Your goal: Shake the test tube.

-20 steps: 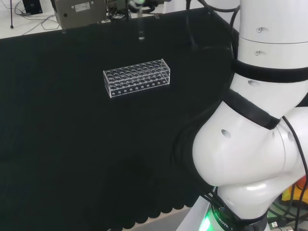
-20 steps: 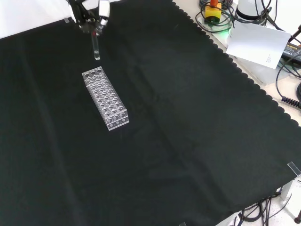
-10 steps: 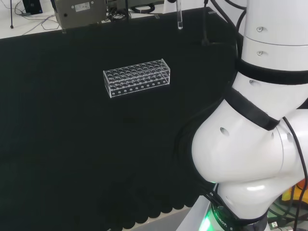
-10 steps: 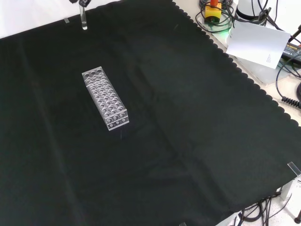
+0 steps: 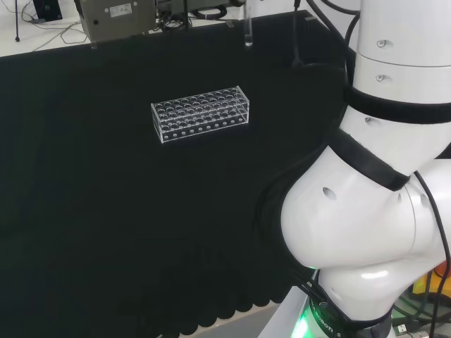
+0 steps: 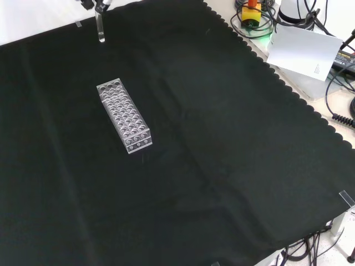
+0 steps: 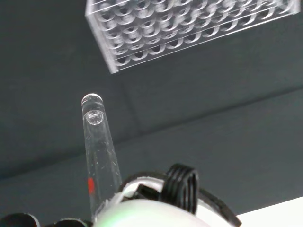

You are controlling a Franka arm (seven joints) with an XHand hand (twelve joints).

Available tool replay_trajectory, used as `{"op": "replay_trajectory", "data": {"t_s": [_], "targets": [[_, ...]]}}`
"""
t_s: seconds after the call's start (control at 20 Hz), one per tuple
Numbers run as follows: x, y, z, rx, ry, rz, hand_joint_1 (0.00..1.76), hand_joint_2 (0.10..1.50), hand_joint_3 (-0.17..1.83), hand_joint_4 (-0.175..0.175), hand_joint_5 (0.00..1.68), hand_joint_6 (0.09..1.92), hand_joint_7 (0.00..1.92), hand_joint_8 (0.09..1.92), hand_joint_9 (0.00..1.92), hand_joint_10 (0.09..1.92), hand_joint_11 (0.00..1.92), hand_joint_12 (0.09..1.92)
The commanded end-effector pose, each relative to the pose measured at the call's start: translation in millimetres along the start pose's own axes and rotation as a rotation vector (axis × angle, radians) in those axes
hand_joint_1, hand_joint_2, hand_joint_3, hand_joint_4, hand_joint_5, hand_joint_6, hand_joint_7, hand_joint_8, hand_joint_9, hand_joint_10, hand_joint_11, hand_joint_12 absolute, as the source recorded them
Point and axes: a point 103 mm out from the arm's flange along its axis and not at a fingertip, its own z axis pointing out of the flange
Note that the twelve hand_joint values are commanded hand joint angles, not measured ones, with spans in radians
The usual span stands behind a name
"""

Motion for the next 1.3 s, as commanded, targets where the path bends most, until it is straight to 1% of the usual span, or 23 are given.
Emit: {"op": "replay_trajectory", "data": {"t_s": [0.05, 0.4, 0.55, 0.7, 0.8, 0.9, 1.0, 1.15, 1.3], "targets": [[57.5, -3.8, 25.0, 0.045, 0.028, -0.117, 1.23, 0.65, 0.60, -0.175, 1.39, 0.42, 1.76, 0.37, 1.73, 0.19, 1.53, 0.69], [129.7, -12.7, 43.7, 0.088, 0.081, -0.254, 1.23, 0.65, 0.61, -0.175, 1.39, 0.42, 1.76, 0.37, 1.73, 0.19, 1.53, 0.69], [151.0, -16.2, 48.4, 0.099, 0.095, -0.290, 1.23, 0.65, 0.61, -0.175, 1.39, 0.42, 1.76, 0.37, 1.74, 0.19, 1.53, 0.69], [161.0, -16.8, 50.6, 0.104, 0.092, -0.307, 1.23, 0.65, 0.61, -0.175, 1.39, 0.42, 1.76, 0.37, 1.74, 0.19, 1.53, 0.69], [159.8, -15.2, 50.5, 0.104, 0.085, -0.304, 1.23, 0.65, 0.61, -0.175, 1.39, 0.42, 1.76, 0.37, 1.74, 0.19, 1.53, 0.69], [152.1, -12.3, 50.1, 0.103, 0.077, -0.286, 1.23, 0.65, 0.61, -0.175, 1.39, 0.42, 1.76, 0.37, 1.74, 0.19, 1.53, 0.69], [139.5, -8.9, 50.2, 0.101, 0.069, -0.259, 1.23, 0.65, 0.61, -0.175, 1.39, 0.42, 1.76, 0.37, 1.74, 0.19, 1.53, 0.69], [112.5, -3.5, 52.0, 0.101, 0.058, -0.204, 1.23, 0.65, 0.61, -0.175, 1.39, 0.42, 1.76, 0.36, 1.74, 0.19, 1.53, 0.69], [77.0, 1.0, 50.9, 0.092, 0.042, -0.140, 1.23, 0.65, 0.61, -0.175, 1.39, 0.42, 1.76, 0.36, 1.74, 0.19, 1.53, 0.69]]}}
